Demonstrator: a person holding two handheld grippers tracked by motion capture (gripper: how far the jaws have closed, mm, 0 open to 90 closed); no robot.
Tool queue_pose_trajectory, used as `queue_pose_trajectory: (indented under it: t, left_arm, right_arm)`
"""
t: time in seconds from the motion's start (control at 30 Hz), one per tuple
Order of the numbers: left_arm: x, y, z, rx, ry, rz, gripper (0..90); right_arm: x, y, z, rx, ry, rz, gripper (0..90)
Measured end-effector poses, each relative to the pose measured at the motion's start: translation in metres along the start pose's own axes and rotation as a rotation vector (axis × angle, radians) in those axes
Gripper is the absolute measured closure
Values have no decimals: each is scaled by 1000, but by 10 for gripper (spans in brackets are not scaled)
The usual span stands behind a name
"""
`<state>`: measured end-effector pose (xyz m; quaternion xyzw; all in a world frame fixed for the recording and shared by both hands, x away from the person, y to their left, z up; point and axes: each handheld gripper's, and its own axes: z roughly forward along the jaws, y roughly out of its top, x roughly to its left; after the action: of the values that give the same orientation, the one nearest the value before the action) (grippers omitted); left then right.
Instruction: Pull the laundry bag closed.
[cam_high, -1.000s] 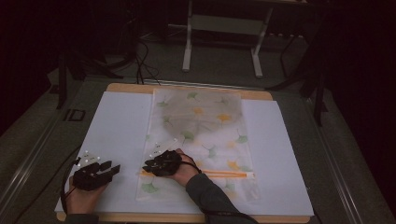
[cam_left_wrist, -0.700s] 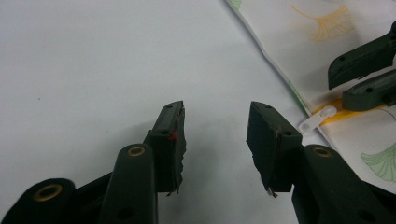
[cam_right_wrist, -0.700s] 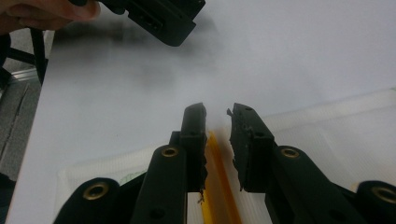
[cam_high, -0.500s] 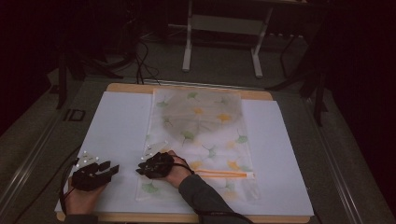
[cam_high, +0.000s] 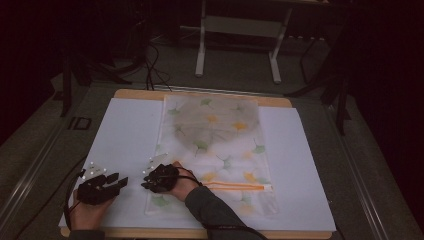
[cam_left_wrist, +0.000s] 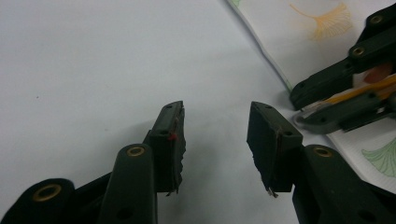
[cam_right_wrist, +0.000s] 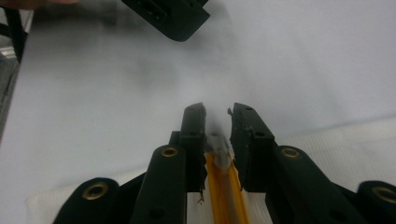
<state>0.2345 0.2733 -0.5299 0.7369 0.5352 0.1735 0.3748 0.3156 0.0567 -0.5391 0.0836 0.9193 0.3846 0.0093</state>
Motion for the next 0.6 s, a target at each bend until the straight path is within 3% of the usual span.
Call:
queue_pose_trajectory:
  t: [0.1, 0.6]
  left_arm:
    - [0, 0, 0, 0, 1, -2, 562]
    - [1, 0, -1, -4, 3, -4, 560]
  right_arm:
    - [1, 3, 3, 13, -13, -1, 816]
    - [1, 3, -3, -31, -25, 8, 827]
